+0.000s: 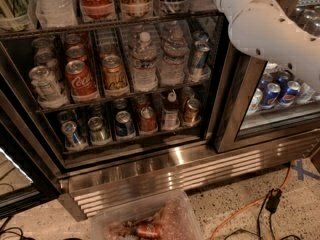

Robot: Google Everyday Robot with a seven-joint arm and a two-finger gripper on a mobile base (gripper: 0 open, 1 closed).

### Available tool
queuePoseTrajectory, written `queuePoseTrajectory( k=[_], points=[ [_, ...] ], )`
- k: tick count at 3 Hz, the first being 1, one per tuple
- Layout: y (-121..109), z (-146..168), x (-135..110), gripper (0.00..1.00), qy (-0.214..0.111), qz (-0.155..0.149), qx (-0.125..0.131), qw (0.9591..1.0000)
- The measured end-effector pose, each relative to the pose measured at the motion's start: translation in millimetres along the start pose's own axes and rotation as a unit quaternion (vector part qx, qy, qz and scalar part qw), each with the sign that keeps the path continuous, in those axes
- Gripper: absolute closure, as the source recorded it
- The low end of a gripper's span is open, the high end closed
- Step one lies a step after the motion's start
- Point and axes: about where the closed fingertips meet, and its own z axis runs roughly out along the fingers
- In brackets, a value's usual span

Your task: Pick blue plastic bottle from top shelf of fridge

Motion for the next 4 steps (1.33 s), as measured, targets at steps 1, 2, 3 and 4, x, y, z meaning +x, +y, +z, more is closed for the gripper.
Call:
queuePoseTrajectory(
  k=[1, 2, 3, 4],
  points=[
    [17.9, -32.3, -15.2, 1.00, 0.023, 0.010, -0.028, 0.9993],
    [51.8, -85.4, 1.9, 1.00, 0.092, 0.011, -0.077, 0.9927],
    [72.0, -104.5, 15.8, 1.00, 0.122, 0.010, -0.104, 0.9870],
    [74.2, -106.5, 18.4, 1.00, 0.124, 0.010, -0.106, 0.9865]
  ],
)
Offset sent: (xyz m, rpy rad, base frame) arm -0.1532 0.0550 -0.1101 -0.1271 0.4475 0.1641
